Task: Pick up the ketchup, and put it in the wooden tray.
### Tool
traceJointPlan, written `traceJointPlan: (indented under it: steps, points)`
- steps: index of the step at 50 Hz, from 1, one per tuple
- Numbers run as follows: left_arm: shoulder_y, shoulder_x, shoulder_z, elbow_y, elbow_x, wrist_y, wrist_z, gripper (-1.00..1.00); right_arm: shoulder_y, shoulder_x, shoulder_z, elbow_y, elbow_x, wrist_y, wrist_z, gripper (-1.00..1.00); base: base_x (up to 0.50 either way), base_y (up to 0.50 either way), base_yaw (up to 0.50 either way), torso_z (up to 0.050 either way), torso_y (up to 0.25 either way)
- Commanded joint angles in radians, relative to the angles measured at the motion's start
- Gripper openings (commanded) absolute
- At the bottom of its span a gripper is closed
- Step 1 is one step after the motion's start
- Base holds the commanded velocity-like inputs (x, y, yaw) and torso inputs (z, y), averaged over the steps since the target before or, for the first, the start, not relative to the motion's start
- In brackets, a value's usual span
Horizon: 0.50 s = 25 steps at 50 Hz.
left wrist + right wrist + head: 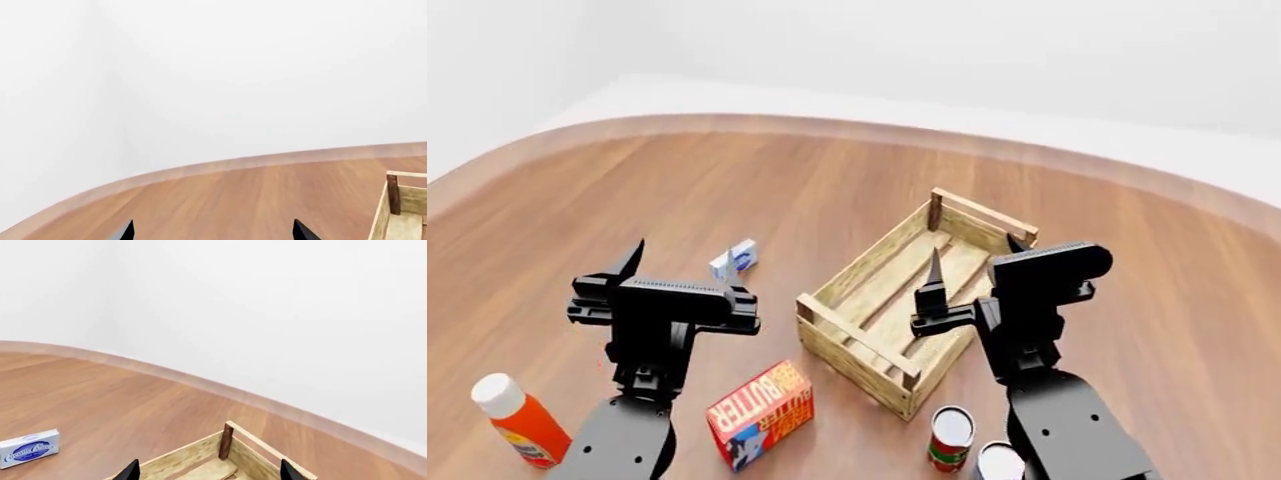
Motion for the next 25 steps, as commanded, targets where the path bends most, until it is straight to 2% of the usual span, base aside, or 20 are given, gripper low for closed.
traceJointPlan:
  steps: [1, 3, 18, 25]
  points:
    - [-0.002, -0.003, 0.004, -0.004, -0.001, 0.003, -0.005, 1.00, 0.001, 0.003, -0.005, 0.002, 0.005, -0.003, 0.003, 1.00, 0.38, 0.10, 0.00, 0.000, 0.000]
    - [-0.001, -0.004, 0.005, -0.005, -0.002, 0.005, -0.006, 1.00, 0.000, 0.004, -0.006, 0.003, 0.003, -0.005, 0.005, 1.00, 0.39, 0.10, 0.00, 0.000, 0.000]
    - [0.009, -0.015, 0.000, 0.017, -0.010, -0.004, -0.015, 1.00, -0.007, 0.010, -0.002, -0.007, 0.016, -0.010, 0.010, 1.00, 0.00, 0.00, 0.00, 0.000, 0.000]
    - [0.062, -0.051, -0.038, 0.124, -0.025, -0.034, -0.027, 1.00, -0.012, 0.013, -0.001, -0.002, 0.020, -0.017, 0.012, 1.00, 0.00, 0.00, 0.00, 0.000, 0.000]
